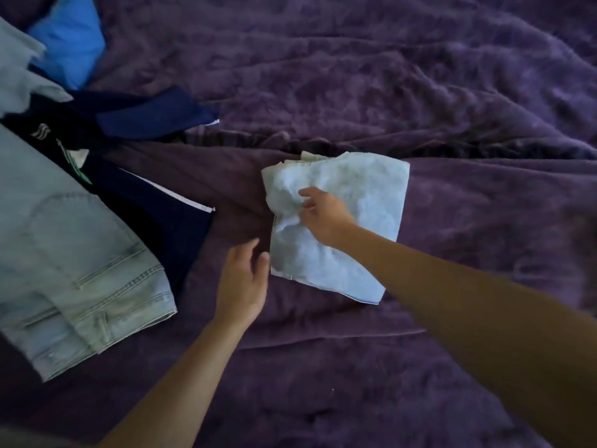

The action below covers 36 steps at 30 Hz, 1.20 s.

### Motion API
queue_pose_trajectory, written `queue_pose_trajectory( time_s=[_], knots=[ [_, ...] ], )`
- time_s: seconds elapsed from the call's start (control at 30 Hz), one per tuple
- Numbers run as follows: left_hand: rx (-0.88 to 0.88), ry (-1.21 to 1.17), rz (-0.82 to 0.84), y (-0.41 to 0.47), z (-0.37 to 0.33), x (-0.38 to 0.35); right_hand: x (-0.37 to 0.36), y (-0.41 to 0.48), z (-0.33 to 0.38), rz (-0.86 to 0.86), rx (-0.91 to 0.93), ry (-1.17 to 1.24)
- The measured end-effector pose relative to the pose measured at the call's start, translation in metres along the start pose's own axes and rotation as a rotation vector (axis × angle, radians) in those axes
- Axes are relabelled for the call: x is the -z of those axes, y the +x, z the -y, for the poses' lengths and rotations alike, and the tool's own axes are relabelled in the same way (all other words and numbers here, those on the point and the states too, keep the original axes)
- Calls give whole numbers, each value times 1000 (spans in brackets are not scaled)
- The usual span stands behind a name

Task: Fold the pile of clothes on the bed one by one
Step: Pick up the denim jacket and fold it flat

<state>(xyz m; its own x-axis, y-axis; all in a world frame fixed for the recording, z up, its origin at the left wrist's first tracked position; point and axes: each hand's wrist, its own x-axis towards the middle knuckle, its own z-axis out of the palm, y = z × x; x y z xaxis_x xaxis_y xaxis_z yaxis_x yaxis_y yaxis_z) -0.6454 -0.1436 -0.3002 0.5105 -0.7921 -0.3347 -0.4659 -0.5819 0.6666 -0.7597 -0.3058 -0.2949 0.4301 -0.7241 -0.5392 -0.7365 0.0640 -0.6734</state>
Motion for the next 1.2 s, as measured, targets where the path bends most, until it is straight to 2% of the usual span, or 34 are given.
queue_pose_trajectory(
  time_s=[0.1, 0.13, 0.2, 0.27, 0.33, 0.47, 0.53, 0.6, 0.67, 0.7, 0.77, 0.9, 1.07, 1.2],
  knots=[
    [-129, 122, 77, 10, -27, -30, 29, -2, -34, -348, 266, -428],
    [-148, 196, 105, 15, -31, -42, 39, -1, -45, -399, 279, -524],
    [-199, 402, 165, 27, -24, -59, 55, 6, -67, -335, 174, -670],
    [-254, 590, 226, 41, 0, -66, 61, 14, -89, -167, 22, -753],
    [-280, 688, 275, 54, 23, -65, 54, 19, -107, -54, -24, -799],
    [-309, 750, 310, 63, 22, -59, 45, 21, -106, -78, -49, -838],
    [-430, 738, 204, 51, 16, -50, 42, 0, -97, -204, 37, -818],
    [-656, 649, 77, 34, 20, -42, 27, -37, -96, -309, 261, -747],
    [-838, 645, 124, 16, 30, -39, -3, -80, -101, -303, 443, -733],
    [-879, 708, 192, 10, 34, -39, -19, -93, -107, -269, 457, -777],
    [-866, 868, 296, 9, 36, -44, -39, -100, -115, -178, 351, -905],
    [-717, 979, 193, 41, 21, -55, -42, -69, -123, -211, 179, -973],
    [-607, 949, 259, 49, 8, -56, -36, -67, -126, -100, 160, -974],
    [-640, 953, 289, 31, -28, -34, 6, -89, -113, -57, 199, -854]
  ],
)
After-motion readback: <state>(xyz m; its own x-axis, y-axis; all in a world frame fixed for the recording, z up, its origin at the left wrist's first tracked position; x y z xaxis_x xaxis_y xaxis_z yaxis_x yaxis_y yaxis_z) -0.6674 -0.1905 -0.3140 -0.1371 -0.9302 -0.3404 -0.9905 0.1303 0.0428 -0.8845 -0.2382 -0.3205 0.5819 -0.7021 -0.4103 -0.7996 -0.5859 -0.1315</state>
